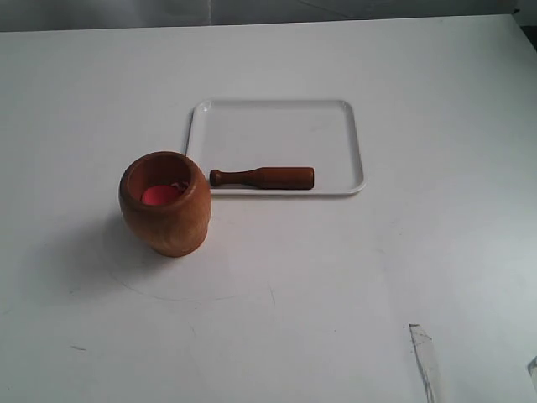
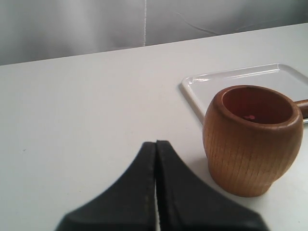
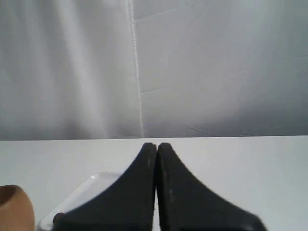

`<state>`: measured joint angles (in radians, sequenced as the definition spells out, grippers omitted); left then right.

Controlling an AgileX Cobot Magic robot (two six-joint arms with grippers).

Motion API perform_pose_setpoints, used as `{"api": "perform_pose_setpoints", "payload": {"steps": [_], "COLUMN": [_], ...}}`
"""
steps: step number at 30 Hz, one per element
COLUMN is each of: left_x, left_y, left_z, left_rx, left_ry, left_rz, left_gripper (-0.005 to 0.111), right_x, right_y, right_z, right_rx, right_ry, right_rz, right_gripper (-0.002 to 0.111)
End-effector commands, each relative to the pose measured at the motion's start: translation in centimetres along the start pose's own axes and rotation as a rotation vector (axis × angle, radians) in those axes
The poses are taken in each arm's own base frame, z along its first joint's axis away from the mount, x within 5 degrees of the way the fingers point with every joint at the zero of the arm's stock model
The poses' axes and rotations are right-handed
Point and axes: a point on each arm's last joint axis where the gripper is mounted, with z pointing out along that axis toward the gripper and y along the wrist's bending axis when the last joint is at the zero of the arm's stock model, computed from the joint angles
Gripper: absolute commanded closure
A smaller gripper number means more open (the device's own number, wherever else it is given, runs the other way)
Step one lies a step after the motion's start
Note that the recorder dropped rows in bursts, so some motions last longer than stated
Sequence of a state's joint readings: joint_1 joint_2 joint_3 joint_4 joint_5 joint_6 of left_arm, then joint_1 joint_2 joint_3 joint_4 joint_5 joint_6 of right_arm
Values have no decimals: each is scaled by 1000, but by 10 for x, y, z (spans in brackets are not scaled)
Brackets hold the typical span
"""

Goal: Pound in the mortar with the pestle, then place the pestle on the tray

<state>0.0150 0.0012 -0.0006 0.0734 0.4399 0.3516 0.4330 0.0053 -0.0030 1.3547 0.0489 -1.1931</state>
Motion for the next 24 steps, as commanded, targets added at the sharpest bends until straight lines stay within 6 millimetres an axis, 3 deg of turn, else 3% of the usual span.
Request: {"api": "perform_pose_setpoints", "payload": {"steps": [1, 24], "left_x": [0, 0], "left_y": [-1, -1], "left_z": [0, 0], "left_rx": [8, 8], "left_ry": [-7, -7], "left_rz": [-12, -12], "left_gripper": [107, 107], "right_x": [1, 1], "right_y": [-3, -9], "right_z": [0, -1], "right_rx": [66, 135], "right_ry": [0, 5], "right_rz": [-44, -178], "right_gripper": [108, 108]}}
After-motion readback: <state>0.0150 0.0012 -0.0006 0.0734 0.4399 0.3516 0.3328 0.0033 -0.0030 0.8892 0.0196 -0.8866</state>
